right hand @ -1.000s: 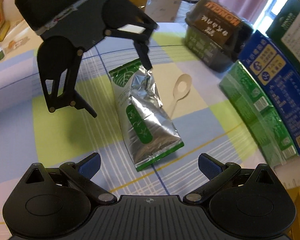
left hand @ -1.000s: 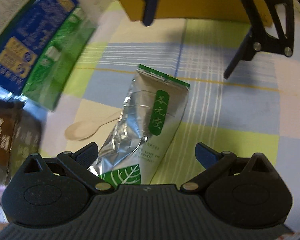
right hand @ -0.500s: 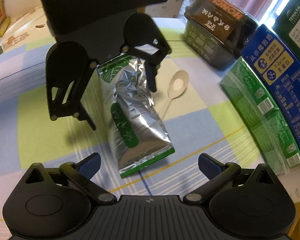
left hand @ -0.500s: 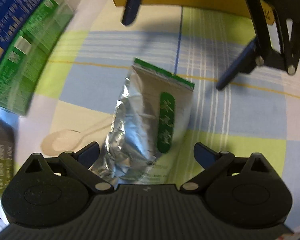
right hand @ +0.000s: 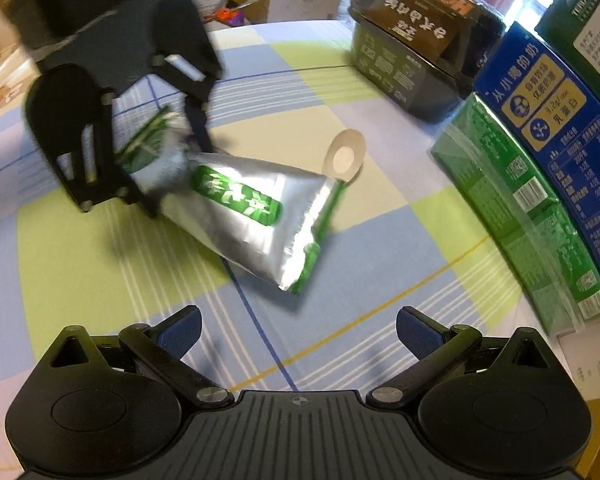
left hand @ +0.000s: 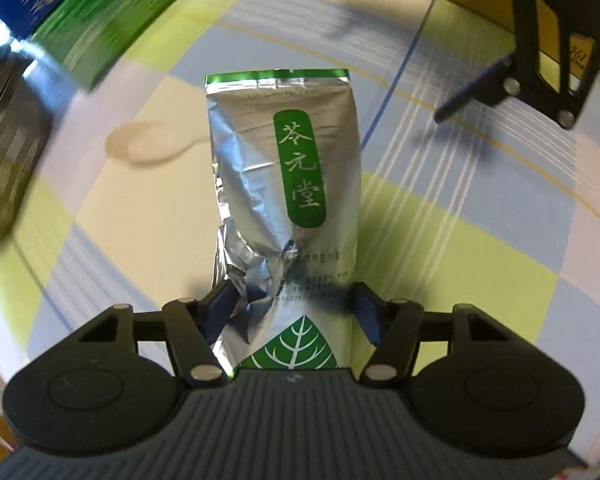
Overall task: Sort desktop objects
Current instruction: 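Lower the left gripper toward the silver tea pouch while the right gripper approaches the white spoon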
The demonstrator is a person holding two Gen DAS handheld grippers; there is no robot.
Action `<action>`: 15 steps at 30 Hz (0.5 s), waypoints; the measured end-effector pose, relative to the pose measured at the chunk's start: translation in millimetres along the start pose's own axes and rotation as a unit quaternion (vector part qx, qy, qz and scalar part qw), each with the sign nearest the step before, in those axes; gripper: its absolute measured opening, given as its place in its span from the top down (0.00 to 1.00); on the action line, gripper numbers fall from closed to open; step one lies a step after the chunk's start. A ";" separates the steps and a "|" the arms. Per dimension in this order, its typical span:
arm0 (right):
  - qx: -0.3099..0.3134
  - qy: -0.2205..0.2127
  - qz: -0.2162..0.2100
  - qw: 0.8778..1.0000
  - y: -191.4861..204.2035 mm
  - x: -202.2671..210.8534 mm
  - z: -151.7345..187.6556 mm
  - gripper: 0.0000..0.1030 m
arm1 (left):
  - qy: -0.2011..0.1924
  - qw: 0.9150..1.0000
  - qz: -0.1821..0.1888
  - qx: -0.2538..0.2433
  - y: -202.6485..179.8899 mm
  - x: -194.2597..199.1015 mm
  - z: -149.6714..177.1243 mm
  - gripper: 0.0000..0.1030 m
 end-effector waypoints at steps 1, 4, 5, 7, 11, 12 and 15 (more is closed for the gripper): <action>-0.004 0.000 -0.003 1.000 0.9 0.0 -1.4 0.02 | -0.003 1.000 0.000 0.001 -2.1 3.0 2.1 0.42; 0.003 -0.001 -0.006 1.000 7.0 -0.3 -3.2 0.02 | -0.024 1.000 -0.006 -0.007 -3.8 13.9 -3.7 0.25; 0.007 0.000 -0.005 1.000 8.8 -0.7 -3.6 0.02 | -0.031 0.999 -0.013 -0.007 -1.5 16.0 -8.6 0.12; 0.009 -0.001 -0.006 1.000 10.6 -1.6 -4.3 0.02 | -0.040 0.999 -0.022 0.000 4.9 15.8 -19.5 0.10; 0.004 -0.008 -0.006 1.000 9.7 -1.7 -6.5 0.02 | -0.024 0.999 -0.009 0.028 15.0 -2.4 -30.9 0.11; 0.001 -0.008 -0.007 1.000 8.7 -2.3 -6.9 0.02 | -0.018 0.999 0.000 0.031 14.4 -7.4 -31.1 0.12; -0.006 -0.008 -0.011 1.000 6.6 -6.4 -7.0 0.02 | 0.002 0.999 0.015 0.029 10.3 -20.3 -26.5 0.24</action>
Point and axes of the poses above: each gripper's, at about its wrist camera, not at the fingertips, and x roughly against the way its jaws point, y to its left, z to its underside, the point moved 10 cm from there along -x, roughly the way its jaws point, and after that the axes turned 7 degrees about -x, right-handed, at the moved point
